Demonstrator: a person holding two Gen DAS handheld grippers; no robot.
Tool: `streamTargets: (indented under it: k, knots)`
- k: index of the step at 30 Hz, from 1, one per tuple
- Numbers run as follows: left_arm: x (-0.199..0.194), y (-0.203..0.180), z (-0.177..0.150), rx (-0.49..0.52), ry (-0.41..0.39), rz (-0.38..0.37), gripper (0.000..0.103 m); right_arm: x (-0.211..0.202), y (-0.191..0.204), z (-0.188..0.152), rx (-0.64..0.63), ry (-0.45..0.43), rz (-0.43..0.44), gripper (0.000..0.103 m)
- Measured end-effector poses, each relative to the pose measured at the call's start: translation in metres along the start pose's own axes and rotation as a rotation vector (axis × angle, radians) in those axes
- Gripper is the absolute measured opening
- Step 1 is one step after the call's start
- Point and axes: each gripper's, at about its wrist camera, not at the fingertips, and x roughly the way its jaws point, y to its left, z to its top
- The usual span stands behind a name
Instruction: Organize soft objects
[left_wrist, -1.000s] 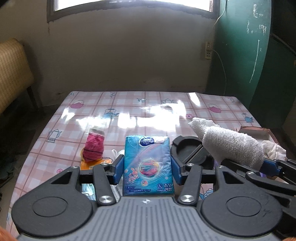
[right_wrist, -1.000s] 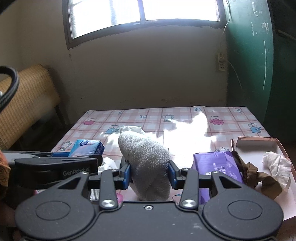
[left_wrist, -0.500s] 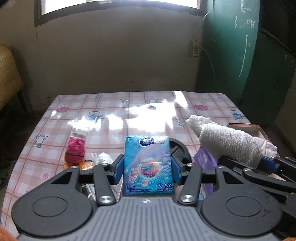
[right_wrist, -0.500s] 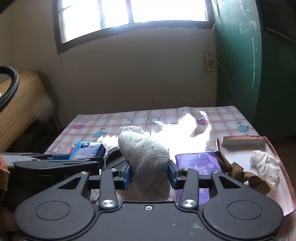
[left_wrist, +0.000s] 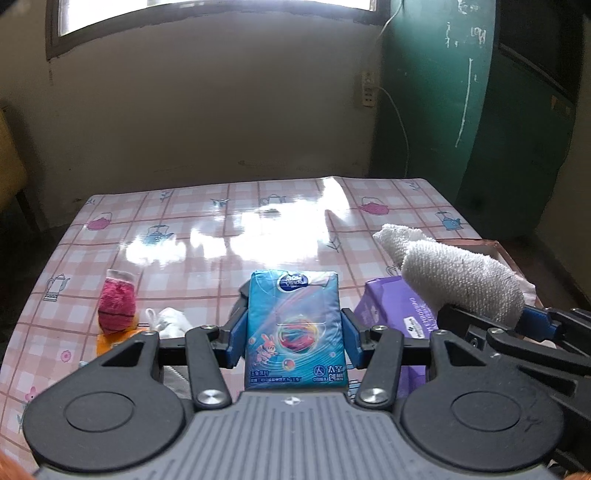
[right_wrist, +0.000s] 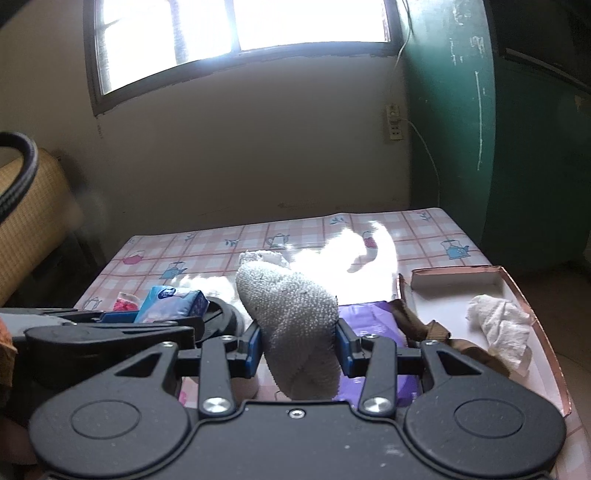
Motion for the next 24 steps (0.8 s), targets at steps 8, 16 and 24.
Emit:
streamTargets:
  k: [8, 16, 24]
  knots:
    - [0.006, -0.026, 0.001, 0.034, 0.002, -0.031, 0.054, -0.004, -0.023, 0.000, 0.021, -0.005, -0.038, 0.049]
    - [0.013, -0.051, 0.000, 0.071, 0.011, -0.068, 0.054, -0.008, -0.050, -0.002, 0.052, -0.005, -0.077, 0.049]
    - [0.023, -0.080, 0.000, 0.108, 0.024, -0.112, 0.054, -0.011, -0.083, -0.007, 0.086, -0.001, -0.124, 0.049]
